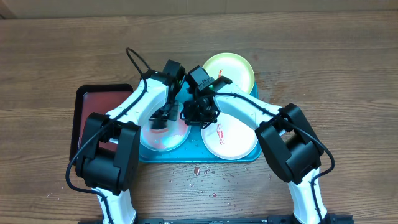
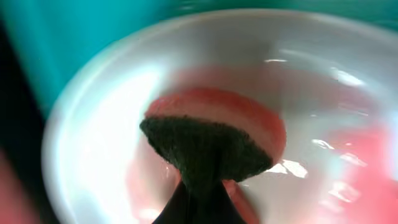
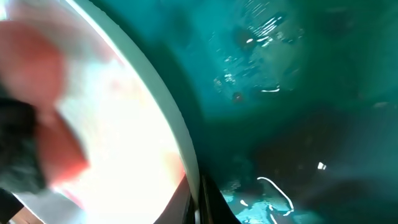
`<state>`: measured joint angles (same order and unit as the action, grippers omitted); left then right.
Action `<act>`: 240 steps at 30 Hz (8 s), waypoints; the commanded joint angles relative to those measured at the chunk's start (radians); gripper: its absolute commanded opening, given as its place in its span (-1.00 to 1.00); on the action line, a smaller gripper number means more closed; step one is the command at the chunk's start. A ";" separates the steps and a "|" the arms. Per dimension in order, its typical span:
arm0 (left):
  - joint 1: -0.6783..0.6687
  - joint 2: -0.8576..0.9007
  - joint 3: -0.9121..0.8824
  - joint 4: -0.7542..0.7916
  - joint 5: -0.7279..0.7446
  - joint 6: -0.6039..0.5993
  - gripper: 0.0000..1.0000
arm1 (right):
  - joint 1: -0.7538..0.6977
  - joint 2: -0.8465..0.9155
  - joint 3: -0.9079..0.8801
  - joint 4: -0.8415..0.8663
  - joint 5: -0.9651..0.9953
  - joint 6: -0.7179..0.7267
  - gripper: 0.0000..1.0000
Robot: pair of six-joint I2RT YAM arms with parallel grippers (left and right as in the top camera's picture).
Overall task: Clean dirty plates on tray and stack at the side
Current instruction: 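Lift the sponge back toward the black tray with left gripper, then lift the cleaned white plate and carry it right of the tray, then release the plate on the table and withdraw right gripper, then grasp the other white plate rim and drag it left on tray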
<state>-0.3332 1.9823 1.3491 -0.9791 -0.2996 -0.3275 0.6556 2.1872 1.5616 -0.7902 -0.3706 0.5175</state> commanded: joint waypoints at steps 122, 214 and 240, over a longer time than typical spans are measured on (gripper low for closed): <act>0.293 0.021 0.766 -0.539 0.349 0.036 -0.92 | -0.233 -0.538 0.137 -0.402 0.291 -0.106 -0.92; 0.241 0.021 0.766 -0.497 0.337 0.032 -0.92 | -0.379 -0.486 -0.624 0.061 0.036 -0.322 -0.77; 0.241 0.021 0.766 -0.484 0.344 0.017 -0.91 | -0.015 -0.447 -0.480 0.242 0.185 0.230 -0.93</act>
<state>-0.0792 1.9987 2.1029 -1.4658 0.0345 -0.3073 0.6029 1.7123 1.0626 -0.5648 -0.2512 0.6479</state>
